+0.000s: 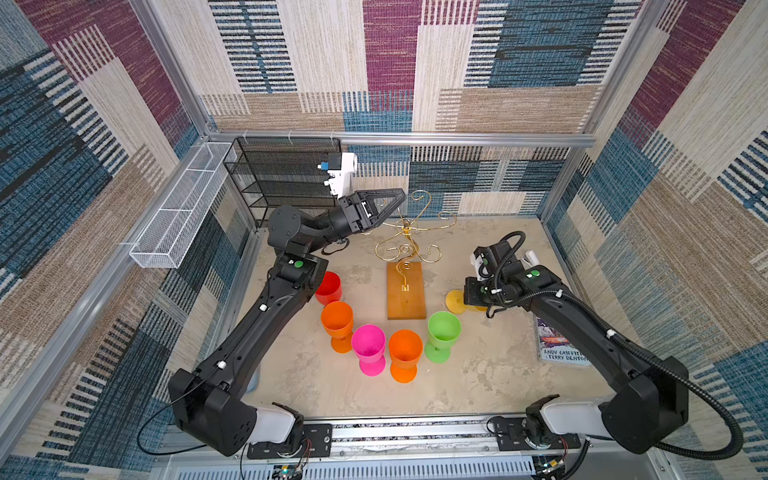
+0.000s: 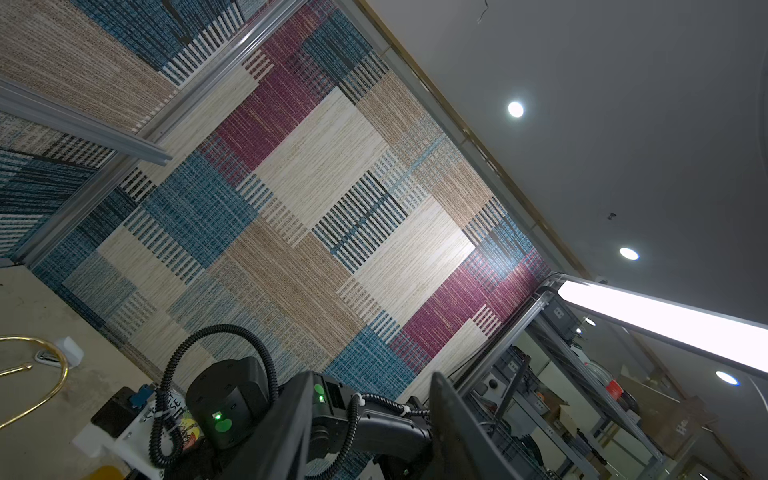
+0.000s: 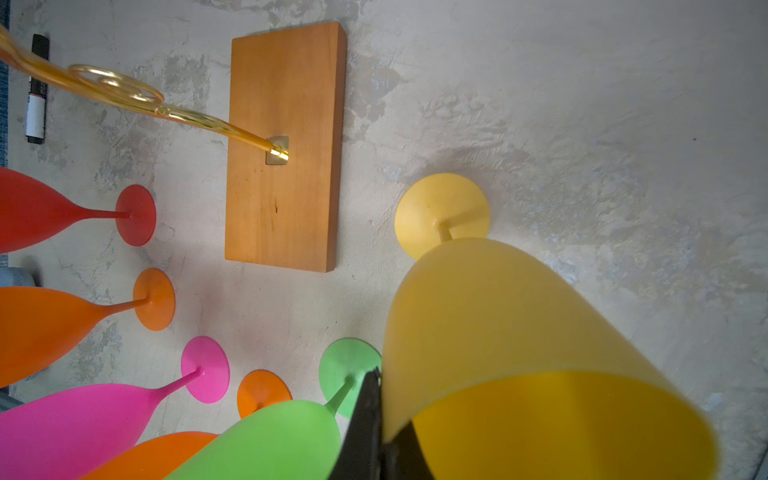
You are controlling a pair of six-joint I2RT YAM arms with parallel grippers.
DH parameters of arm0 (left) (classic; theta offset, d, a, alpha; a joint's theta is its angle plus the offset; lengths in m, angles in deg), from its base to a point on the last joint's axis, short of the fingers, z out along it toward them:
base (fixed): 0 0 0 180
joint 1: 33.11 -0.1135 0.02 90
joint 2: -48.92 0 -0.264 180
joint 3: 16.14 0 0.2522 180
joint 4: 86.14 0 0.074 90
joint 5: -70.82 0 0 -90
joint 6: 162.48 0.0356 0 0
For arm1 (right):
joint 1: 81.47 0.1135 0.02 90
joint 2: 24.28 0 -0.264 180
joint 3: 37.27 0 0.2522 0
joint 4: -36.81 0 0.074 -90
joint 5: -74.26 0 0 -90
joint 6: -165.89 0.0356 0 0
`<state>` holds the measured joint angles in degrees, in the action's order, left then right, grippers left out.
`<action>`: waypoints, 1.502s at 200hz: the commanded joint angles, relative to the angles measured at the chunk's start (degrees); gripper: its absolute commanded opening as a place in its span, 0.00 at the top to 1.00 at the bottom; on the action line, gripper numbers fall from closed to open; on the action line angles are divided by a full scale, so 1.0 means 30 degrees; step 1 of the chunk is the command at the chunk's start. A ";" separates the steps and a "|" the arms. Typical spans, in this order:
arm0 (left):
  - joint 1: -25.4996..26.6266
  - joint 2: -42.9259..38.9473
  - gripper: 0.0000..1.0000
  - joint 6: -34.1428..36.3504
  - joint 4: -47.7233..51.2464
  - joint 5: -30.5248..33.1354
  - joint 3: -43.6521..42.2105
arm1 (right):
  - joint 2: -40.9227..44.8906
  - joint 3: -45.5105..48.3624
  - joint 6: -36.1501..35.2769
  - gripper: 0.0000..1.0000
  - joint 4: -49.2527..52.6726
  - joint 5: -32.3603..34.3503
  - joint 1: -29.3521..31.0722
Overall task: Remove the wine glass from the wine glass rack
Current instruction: 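Lower the yellow glass with the right gripper onto the table beside the wooden base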
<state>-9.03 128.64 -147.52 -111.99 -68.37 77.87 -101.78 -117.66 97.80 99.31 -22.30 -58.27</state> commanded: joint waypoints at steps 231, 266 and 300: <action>-0.1448 -0.0031 0.52 -0.2985 -0.5013 -0.0739 -0.2163 | -0.3026 -0.3827 -0.0674 0.74 0.0490 0.0511 0.0850; -0.1492 -0.0082 0.52 -0.3227 -0.5285 -0.0759 -0.2266 | -0.3377 -0.4201 -0.0872 0.74 0.0376 0.1017 0.0854; -0.1545 -0.0119 0.52 -0.3220 -0.5281 -0.0772 -0.2315 | -0.3505 -0.4680 -0.0994 0.73 0.0185 0.1233 0.0851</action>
<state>-13.56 128.46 -156.46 -125.61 -70.36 71.07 -112.05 -130.64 95.72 101.36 -20.07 -55.73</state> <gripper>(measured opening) 0.478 0.265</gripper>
